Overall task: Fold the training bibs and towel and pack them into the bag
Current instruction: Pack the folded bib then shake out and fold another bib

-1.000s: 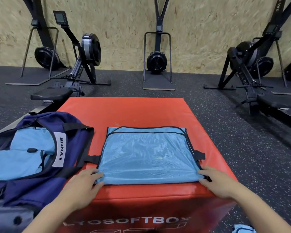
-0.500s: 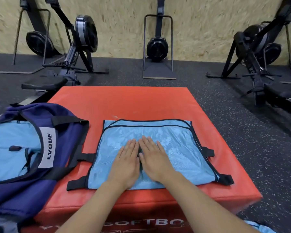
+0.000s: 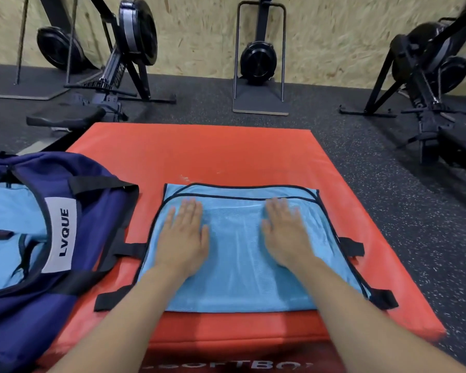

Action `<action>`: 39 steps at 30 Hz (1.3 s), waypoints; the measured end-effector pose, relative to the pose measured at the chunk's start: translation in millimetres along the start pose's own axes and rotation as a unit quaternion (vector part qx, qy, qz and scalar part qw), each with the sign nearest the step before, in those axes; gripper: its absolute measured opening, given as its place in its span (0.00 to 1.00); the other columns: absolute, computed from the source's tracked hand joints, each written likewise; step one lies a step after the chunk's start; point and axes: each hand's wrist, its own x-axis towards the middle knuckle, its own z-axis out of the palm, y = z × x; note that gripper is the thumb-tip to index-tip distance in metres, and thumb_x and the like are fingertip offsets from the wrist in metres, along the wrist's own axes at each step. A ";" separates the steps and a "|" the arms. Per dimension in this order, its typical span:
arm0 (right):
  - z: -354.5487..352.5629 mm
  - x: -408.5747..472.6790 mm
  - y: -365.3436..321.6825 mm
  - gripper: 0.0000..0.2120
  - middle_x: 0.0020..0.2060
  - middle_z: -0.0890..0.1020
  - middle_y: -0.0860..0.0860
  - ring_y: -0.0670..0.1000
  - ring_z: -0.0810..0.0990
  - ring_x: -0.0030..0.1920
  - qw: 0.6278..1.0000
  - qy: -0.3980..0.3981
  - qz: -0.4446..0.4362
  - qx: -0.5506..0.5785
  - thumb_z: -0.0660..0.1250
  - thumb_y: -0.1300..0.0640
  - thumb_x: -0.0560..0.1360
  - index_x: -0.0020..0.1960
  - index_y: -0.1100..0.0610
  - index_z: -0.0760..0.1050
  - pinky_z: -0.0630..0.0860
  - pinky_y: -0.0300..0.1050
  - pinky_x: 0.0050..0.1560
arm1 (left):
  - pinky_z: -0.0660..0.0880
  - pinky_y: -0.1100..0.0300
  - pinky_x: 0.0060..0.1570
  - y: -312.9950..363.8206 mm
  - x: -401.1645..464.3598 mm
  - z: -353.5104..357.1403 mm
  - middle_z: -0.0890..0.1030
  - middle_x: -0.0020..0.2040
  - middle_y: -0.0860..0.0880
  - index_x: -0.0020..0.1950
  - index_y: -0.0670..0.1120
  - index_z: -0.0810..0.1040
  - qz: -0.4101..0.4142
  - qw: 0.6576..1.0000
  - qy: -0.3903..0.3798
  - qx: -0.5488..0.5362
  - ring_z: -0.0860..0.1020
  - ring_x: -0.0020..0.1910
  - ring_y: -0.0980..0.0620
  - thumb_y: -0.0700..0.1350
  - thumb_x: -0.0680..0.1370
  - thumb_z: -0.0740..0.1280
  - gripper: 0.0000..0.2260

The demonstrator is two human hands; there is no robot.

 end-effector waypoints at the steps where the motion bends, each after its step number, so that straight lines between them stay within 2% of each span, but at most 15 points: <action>1: 3.6 -1.4 -20.7 0.35 0.81 0.48 0.52 0.52 0.43 0.81 0.999 -0.008 -0.051 0.015 0.33 0.44 0.78 0.82 0.55 0.47 0.36 0.52 0.78 | 0.42 0.52 0.78 11.3 1.6 2.7 0.59 0.80 0.42 0.79 0.38 0.60 0.014 1.000 -0.007 -0.021 0.57 0.80 0.45 0.54 0.79 0.40 0.33; 3: 10.8 -5.4 -51.1 0.41 0.81 0.47 0.49 0.49 0.41 0.81 0.992 -0.024 -0.120 0.028 0.29 0.43 0.71 0.82 0.52 0.48 0.35 0.51 0.78 | 0.36 0.56 0.77 26.5 3.6 8.9 0.49 0.82 0.46 0.81 0.41 0.51 0.011 0.997 -0.029 -0.066 0.46 0.81 0.50 0.56 0.75 0.33 0.37; 5: 17.4 -4.5 -57.5 0.40 0.81 0.48 0.47 0.48 0.42 0.81 0.991 -0.032 -0.129 0.033 0.30 0.43 0.71 0.82 0.50 0.49 0.36 0.52 0.79 | 0.35 0.57 0.75 28.0 4.1 13.2 0.48 0.82 0.47 0.82 0.43 0.49 -0.006 0.997 -0.038 -0.068 0.44 0.81 0.51 0.58 0.73 0.30 0.39; 7: 17.4 -0.1 -47.8 0.37 0.81 0.48 0.46 0.47 0.42 0.81 0.994 -0.027 -0.097 0.037 0.32 0.42 0.74 0.82 0.47 0.49 0.37 0.52 0.79 | 0.38 0.56 0.77 24.0 4.6 14.6 0.47 0.82 0.49 0.82 0.45 0.49 -0.022 0.997 -0.035 -0.062 0.44 0.81 0.52 0.60 0.73 0.31 0.40; 10: 12.1 11.8 -19.6 0.27 0.81 0.46 0.46 0.47 0.41 0.80 0.999 -0.032 -0.024 0.029 0.40 0.44 0.83 0.82 0.46 0.47 0.37 0.52 0.79 | 0.40 0.54 0.78 11.7 8.7 15.5 0.47 0.82 0.50 0.82 0.47 0.49 -0.043 0.996 -0.037 -0.065 0.44 0.81 0.53 0.64 0.73 0.32 0.41; 14: 3.3 17.6 23.5 0.27 0.81 0.43 0.48 0.49 0.39 0.80 0.998 -0.035 0.054 0.009 0.40 0.44 0.84 0.82 0.47 0.44 0.38 0.53 0.79 | 0.45 0.53 0.79 -18.5 18.7 12.4 0.50 0.82 0.45 0.82 0.45 0.52 -0.073 0.996 -0.041 -0.022 0.47 0.81 0.49 0.66 0.74 0.34 0.42; 17: 0.9 19.4 46.1 0.27 0.81 0.43 0.50 0.51 0.40 0.81 0.994 -0.035 0.101 0.007 0.40 0.43 0.84 0.82 0.48 0.43 0.38 0.52 0.79 | 0.45 0.52 0.79 -28.3 19.4 8.6 0.50 0.82 0.46 0.82 0.45 0.51 -0.086 0.995 -0.041 0.004 0.48 0.81 0.50 0.64 0.80 0.38 0.36; 20: -8.7 24.5 57.9 0.26 0.81 0.44 0.53 0.52 0.41 0.81 0.993 -0.036 0.104 0.046 0.45 0.44 0.85 0.82 0.46 0.49 0.39 0.51 0.79 | 0.44 0.54 0.79 -34.3 16.3 4.9 0.50 0.82 0.48 0.82 0.45 0.51 -0.084 0.995 -0.045 0.000 0.47 0.81 0.52 0.63 0.80 0.38 0.35; 22: -15.8 27.0 68.7 0.24 0.81 0.47 0.55 0.53 0.42 0.81 0.988 0.003 0.144 0.061 0.49 0.44 0.85 0.80 0.42 0.56 0.38 0.50 0.79 | 0.42 0.55 0.78 -37.8 13.6 0.5 0.50 0.82 0.48 0.82 0.45 0.51 -0.068 0.997 -0.047 -0.008 0.46 0.81 0.52 0.65 0.76 0.35 0.39; 24: -19.8 28.6 79.4 0.23 0.81 0.50 0.56 0.54 0.44 0.81 0.978 0.004 0.192 0.086 0.51 0.44 0.84 0.78 0.41 0.60 0.39 0.52 0.78 | 0.40 0.56 0.78 -40.6 10.4 -2.0 0.49 0.82 0.49 0.82 0.46 0.51 -0.058 0.997 -0.046 -0.011 0.45 0.81 0.52 0.65 0.74 0.32 0.41; 27: -15.8 34.9 87.7 0.23 0.81 0.55 0.53 0.53 0.50 0.80 0.974 -0.026 0.180 0.133 0.54 0.48 0.84 0.78 0.47 0.63 0.44 0.54 0.79 | 0.38 0.58 0.76 -42.5 4.5 -6.4 0.49 0.82 0.49 0.82 0.46 0.51 -0.047 0.998 -0.041 -0.007 0.44 0.81 0.52 0.66 0.73 0.30 0.43; 31: -15.4 39.2 91.6 0.23 0.80 0.59 0.51 0.53 0.57 0.79 0.973 -0.020 0.169 0.155 0.55 0.54 0.84 0.78 0.56 0.63 0.50 0.53 0.79 | 0.37 0.58 0.76 -46.8 -2.4 -10.3 0.50 0.82 0.49 0.82 0.46 0.52 -0.030 0.998 -0.047 0.007 0.45 0.81 0.53 0.66 0.73 0.30 0.42; 33: -17.9 35.0 98.4 0.24 0.79 0.60 0.52 0.55 0.59 0.78 0.972 -0.022 0.181 0.146 0.55 0.55 0.83 0.78 0.58 0.63 0.53 0.52 0.78 | 0.39 0.57 0.77 -47.6 -7.1 -14.4 0.54 0.82 0.49 0.81 0.45 0.56 -0.022 0.999 -0.043 0.012 0.48 0.81 0.51 0.65 0.75 0.33 0.41; 36: -23.3 23.9 115.5 0.20 0.75 0.66 0.56 0.58 0.65 0.73 0.971 -0.019 0.194 0.137 0.55 0.57 0.83 0.73 0.61 0.68 0.62 0.52 0.73 | 0.50 0.52 0.76 -49.5 -18.7 -21.6 0.68 0.76 0.43 0.76 0.41 0.69 -0.004 0.999 -0.031 0.030 0.64 0.77 0.45 0.62 0.80 0.44 0.35; 39: -29.2 4.5 135.5 0.21 0.76 0.64 0.57 0.59 0.63 0.75 0.972 -0.022 0.203 0.115 0.55 0.57 0.83 0.75 0.62 0.66 0.60 0.50 0.74 | 0.56 0.50 0.73 -52.3 -32.9 -30.9 0.74 0.72 0.42 0.72 0.39 0.74 0.007 0.998 -0.029 0.046 0.70 0.73 0.43 0.61 0.82 0.46 0.33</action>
